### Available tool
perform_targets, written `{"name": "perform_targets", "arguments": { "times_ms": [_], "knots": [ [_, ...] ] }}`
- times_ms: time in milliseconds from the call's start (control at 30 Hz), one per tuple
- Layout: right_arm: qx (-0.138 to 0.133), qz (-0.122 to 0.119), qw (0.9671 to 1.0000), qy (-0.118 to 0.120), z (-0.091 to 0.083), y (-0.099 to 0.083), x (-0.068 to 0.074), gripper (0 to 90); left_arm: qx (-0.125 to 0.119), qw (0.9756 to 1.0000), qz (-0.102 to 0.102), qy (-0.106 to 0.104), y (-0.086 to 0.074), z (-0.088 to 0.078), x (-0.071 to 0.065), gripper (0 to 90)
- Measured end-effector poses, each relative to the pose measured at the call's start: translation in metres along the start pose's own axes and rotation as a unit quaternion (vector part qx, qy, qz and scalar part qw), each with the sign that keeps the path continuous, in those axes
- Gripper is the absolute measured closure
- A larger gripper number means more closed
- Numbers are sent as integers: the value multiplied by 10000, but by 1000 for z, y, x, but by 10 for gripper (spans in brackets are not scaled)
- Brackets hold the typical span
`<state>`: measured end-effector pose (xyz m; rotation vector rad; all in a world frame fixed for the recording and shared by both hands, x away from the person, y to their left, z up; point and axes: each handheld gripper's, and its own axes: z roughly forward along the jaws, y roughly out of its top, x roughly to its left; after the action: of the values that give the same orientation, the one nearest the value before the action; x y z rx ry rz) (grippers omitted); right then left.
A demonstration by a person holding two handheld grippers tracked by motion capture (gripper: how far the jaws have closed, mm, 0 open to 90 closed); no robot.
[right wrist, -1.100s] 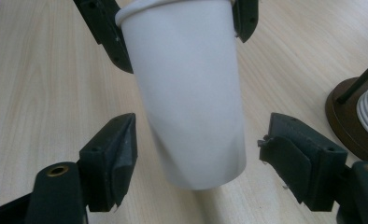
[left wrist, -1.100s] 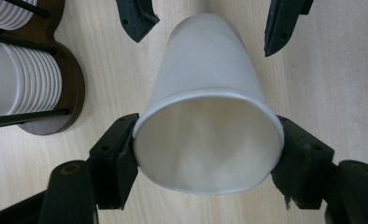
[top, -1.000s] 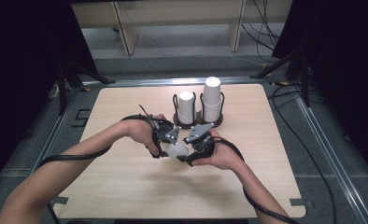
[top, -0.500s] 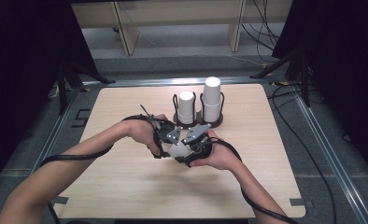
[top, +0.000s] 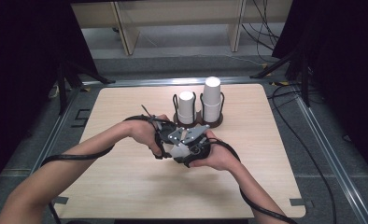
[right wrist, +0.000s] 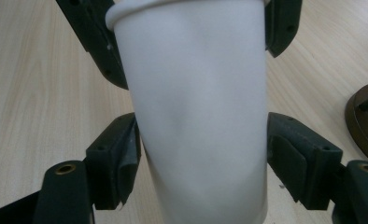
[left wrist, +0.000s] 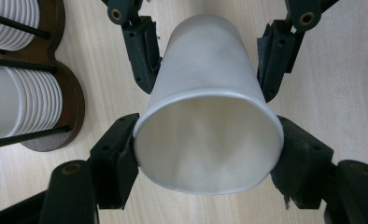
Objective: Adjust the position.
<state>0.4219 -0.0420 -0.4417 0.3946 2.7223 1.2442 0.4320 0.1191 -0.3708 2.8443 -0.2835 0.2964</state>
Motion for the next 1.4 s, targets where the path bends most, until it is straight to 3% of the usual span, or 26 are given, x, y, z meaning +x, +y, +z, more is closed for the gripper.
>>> {"name": "perform_targets", "arguments": {
  "times_ms": [267, 300, 367, 467, 500, 533, 633, 800, 833, 900, 967, 1033, 1133, 1200, 1233, 1267, 1300, 1333, 1367, 1400],
  "knots": [
    [-78, -191, 9998, -37, 1, -2, 1, 333, -76, 10000, 57, -4, 2, -2, 0, 301],
    [-67, -69, 9999, -70, 0, -3, 3, 333, -123, 9999, 65, -8, 2, -2, 0, 292],
    [-115, -91, 9999, -53, -1, -5, 3, 332, -361, 9993, -51, -51, -1, 0, -2, 273],
    [-222, -257, 9993, -130, -2, -8, 4, 332, -604, 9980, 177, 51, -5, 0, 1, 215],
    [-267, -290, 9991, -145, -2, -10, 4, 332, -769, 9970, 56, 62, -8, 1, -1, 181],
    [-325, -257, 9989, -198, -3, -12, 4, 332, -821, 9965, 75, 98, -9, 1, -1, 146],
    [-495, -195, 9981, -311, -6, -20, 5, 333, -1165, 9930, -103, 173, -16, 1, -2, 134],
    [-830, -113, 9952, -497, -9, -31, 7, 332, -1658, 9845, -372, 447, -25, -1, -3, 105],
    [-815, -7, 9955, -490, -11, -32, 8, 333, -1841, 9803, -499, 523, -27, -2, -4, 97],
    [-1040, 26, 9926, -627, -13, -36, 7, 332, -2126, 9727, -651, 664, -32, -3, -6, 86],
    [-1256, 222, 9894, -692, -17, -40, 7, 332, -2461, 9614, -942, 788, -37, -2, -9, 75],
    [-1464, 253, 9857, -793, -22, -45, 5, 332, -2659, 9525, -1143, 943, -44, -2, -13, 70],
    [-1618, 544, 9813, -889, -27, -53, 4, 333, -3020, 9343, -1507, 1151, -56, 2, -23, 67],
    [-1703, 674, 9785, -954, -31, -59, 3, 332, -3225, 9206, -1765, 1313, -62, 6, -29, 67],
    [-1815, 693, 9755, -1030, -32, -61, 3, 332, -3330, 9124, -1918, 1407, -67, 10, -33, 67],
    [-1852, 840, 9739, -1005, -34, -64, 3, 332, -3405, 9060, -2007, 1513, -70, 12, -37, 69],
    [-1940, 786, 9716, -1103, -36, -66, 1, 332, -3527, 8954, -2270, 1493, -73, 16, -43, 69],
    [-1987, 901, 9690, -1156, -38, -69, 2, 332, -3563, 8908, -2346, 1567, -78, 19, -45, 69],
    [-2116, 946, 9646, -1260, -39, -71, 2, 332, -3686, 8815, -2441, 1658, -81, 22, -49, 70],
    [-2165, 1011, 9633, -1227, -41, -73, 1, 332, -3823, 8685, -2677, 1670, -83, 27, -54, 72]
  ]
}}
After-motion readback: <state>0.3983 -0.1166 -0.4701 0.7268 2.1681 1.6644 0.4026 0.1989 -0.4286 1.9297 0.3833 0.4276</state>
